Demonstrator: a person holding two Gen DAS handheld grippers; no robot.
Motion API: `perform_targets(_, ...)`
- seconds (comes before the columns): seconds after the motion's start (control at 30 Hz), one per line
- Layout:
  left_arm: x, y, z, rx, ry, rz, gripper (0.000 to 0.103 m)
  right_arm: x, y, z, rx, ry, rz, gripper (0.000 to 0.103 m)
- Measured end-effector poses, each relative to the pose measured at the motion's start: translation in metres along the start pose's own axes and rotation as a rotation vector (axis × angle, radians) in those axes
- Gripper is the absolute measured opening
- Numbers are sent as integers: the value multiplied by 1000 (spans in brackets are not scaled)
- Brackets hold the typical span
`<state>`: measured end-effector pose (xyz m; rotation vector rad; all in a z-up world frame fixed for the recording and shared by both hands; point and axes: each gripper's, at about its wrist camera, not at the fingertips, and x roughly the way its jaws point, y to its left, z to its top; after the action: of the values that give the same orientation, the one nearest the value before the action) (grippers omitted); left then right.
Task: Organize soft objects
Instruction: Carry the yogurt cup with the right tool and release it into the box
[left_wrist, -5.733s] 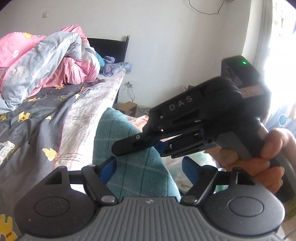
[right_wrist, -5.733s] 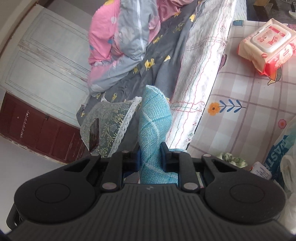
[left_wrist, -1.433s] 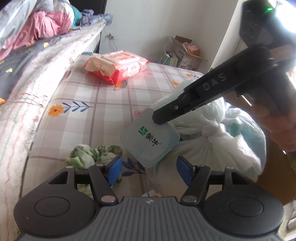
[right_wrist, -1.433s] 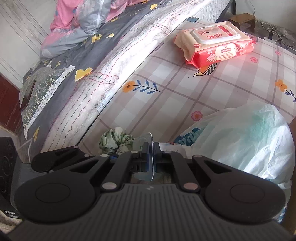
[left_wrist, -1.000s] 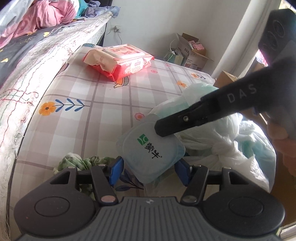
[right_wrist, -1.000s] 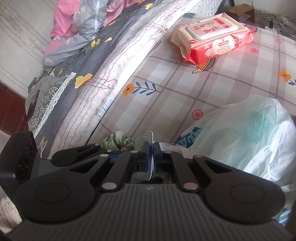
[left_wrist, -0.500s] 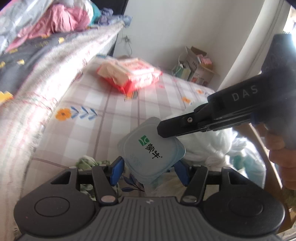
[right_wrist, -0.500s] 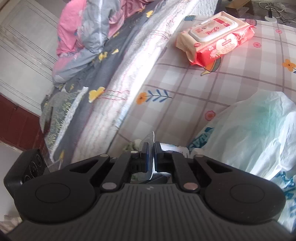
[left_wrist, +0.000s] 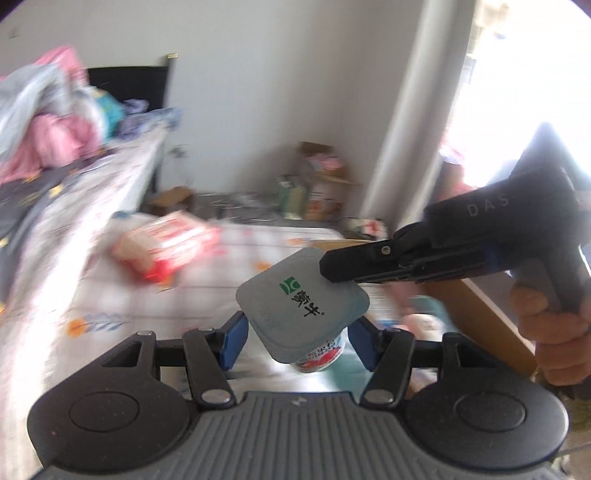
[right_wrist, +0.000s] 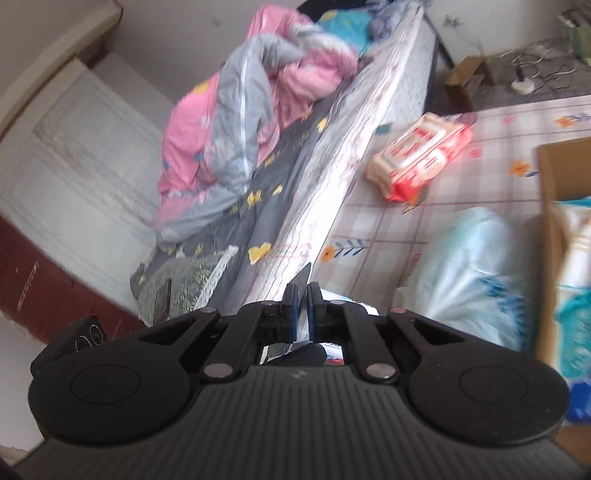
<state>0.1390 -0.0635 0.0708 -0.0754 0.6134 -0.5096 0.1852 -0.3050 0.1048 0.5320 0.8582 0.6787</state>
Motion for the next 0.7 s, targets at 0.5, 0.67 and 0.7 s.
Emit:
perform_targets(0.5,91,-137,-44,140,285,-212,61,-147,-146,-116,398,-151,-58,7)
perform_targets(0.67,102,-147,-61,206,323,-163,59,-124,-201,-140,516,-83,-12,7)
perform_targets(0.7,99,-145,-61,208,312,-159,59,-118,-211,-142,531,-57,-25,7)
